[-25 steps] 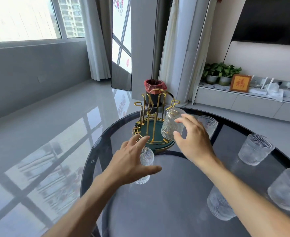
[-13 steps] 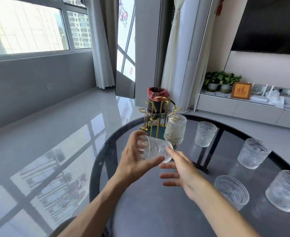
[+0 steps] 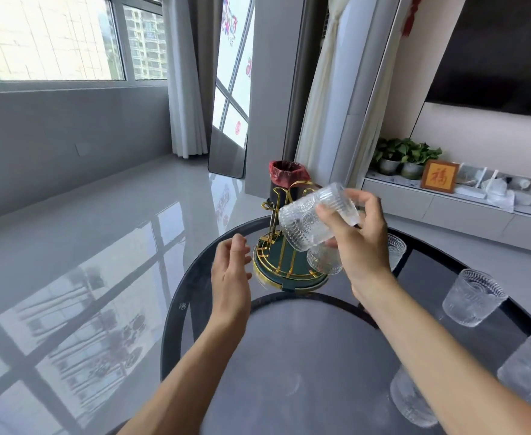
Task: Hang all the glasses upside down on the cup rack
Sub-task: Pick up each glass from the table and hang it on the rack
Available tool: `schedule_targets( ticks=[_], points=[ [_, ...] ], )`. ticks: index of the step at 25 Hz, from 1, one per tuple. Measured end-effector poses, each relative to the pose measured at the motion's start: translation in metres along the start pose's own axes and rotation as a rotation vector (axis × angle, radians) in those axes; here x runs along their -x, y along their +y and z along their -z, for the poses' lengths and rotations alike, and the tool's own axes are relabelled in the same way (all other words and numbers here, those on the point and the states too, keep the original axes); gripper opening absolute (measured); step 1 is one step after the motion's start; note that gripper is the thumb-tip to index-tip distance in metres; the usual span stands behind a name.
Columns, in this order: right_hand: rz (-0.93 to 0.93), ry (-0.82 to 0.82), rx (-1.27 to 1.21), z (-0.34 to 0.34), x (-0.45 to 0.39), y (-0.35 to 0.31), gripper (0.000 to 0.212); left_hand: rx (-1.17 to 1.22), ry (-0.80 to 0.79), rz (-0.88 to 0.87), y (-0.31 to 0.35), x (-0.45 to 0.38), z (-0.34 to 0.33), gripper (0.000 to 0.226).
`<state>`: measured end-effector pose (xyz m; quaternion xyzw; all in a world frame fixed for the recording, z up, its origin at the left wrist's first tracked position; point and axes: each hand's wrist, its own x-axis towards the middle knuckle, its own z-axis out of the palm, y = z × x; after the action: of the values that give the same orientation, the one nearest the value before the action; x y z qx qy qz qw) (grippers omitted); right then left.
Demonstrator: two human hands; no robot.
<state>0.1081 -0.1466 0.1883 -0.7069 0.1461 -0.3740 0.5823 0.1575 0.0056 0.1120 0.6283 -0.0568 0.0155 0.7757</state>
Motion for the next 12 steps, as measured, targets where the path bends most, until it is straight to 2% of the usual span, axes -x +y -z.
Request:
schedule_targets(
  ticks=[2,4,6,12],
  points=[
    [0.221,-0.050,0.254,-0.010,-0.018,-0.006,0.046,-0.030,0.044,0.049,-0.005,-0.004,0.000,0.031],
    [0.358,-0.125,0.513,-0.022,-0.030,-0.007,0.050,-0.053,0.060,0.060,-0.007,-0.006,0.000,0.031],
    [0.389,-0.178,0.661,-0.032,-0.037,-0.002,0.051,-0.048,0.092,0.064,-0.007,-0.009,-0.001,0.033],
    [0.390,-0.218,0.871,-0.038,-0.042,0.023,0.052,0.022,0.165,0.124,-0.008,-0.017,-0.003,0.035]
  ],
)
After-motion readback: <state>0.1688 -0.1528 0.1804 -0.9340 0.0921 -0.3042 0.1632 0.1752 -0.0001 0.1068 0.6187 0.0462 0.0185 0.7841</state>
